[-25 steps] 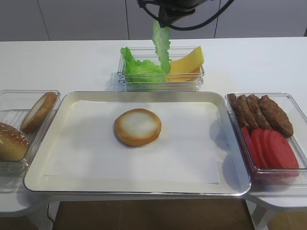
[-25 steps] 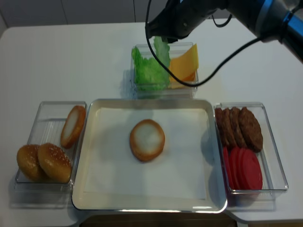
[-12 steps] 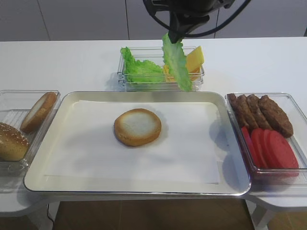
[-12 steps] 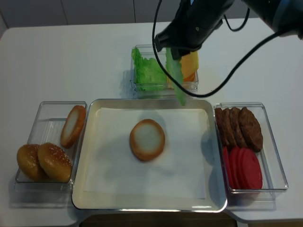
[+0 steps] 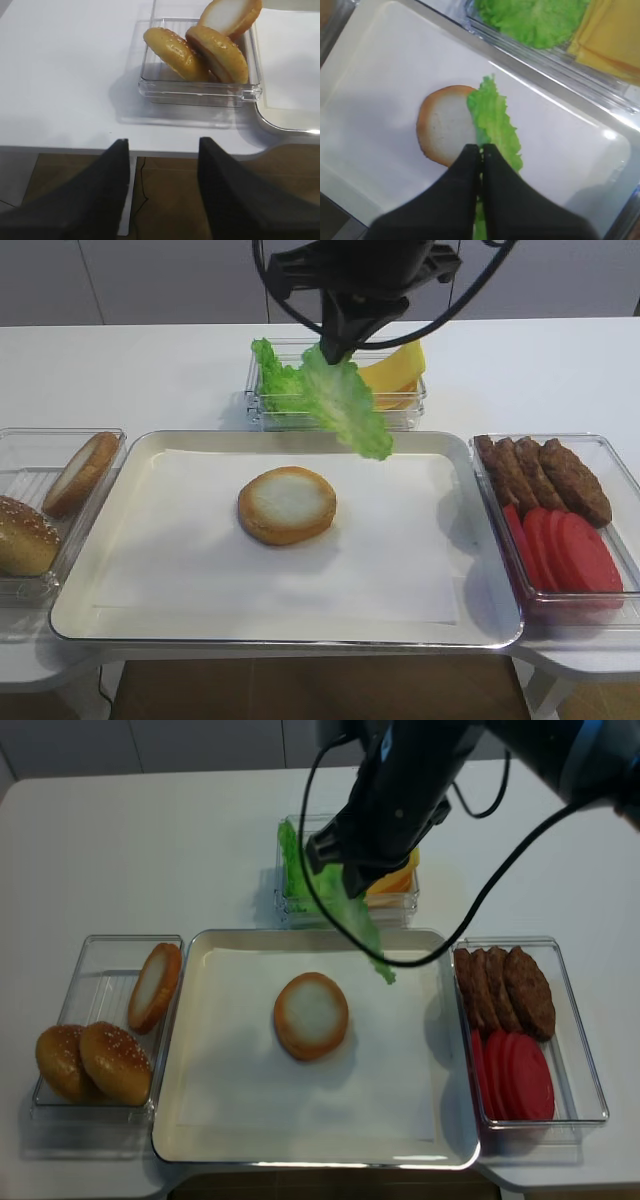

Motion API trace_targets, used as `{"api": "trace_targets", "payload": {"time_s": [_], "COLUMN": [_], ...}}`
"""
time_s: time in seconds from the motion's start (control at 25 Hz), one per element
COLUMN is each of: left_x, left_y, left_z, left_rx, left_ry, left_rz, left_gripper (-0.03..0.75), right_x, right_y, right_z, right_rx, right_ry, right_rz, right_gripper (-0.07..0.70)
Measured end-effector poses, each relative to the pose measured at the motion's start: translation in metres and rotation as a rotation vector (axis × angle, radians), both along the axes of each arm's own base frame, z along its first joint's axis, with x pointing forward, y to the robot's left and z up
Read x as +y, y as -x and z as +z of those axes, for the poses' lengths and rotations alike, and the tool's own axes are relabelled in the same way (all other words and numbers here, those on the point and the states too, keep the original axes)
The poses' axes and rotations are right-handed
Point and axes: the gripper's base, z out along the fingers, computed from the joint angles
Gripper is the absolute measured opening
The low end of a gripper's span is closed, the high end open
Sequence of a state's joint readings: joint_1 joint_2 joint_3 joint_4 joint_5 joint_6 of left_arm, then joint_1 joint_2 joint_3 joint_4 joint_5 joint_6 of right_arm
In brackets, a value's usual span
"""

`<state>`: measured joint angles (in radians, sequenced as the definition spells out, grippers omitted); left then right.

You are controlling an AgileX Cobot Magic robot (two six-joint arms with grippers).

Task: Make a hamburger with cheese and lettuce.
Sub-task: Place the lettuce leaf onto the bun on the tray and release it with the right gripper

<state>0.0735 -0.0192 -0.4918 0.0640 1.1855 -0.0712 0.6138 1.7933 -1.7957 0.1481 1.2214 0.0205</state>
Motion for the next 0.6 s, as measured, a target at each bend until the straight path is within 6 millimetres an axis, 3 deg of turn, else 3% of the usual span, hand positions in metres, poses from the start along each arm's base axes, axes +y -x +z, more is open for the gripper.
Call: {"api": "trace_targets", "payload": {"time_s": [0.24,0.6], "left_x": [0.000,0.000], "left_y": [0.000,0.000], "left_z": [0.000,0.000], "left_rx": [0.000,0.000], "left_ry": [0.000,0.000], "left_rz": [0.000,0.000], "left_gripper": [0.336,0.336], "right_x": [0.007,0.017], "right_y": [0.002,-0.012], "right_z": [-0.003,-0.032], "right_rx": [-0.006,0.038], "right_ry": [0.014,0.050], "right_rz": [-0.010,-0.023], "right_gripper": [0.027,0.027]}}
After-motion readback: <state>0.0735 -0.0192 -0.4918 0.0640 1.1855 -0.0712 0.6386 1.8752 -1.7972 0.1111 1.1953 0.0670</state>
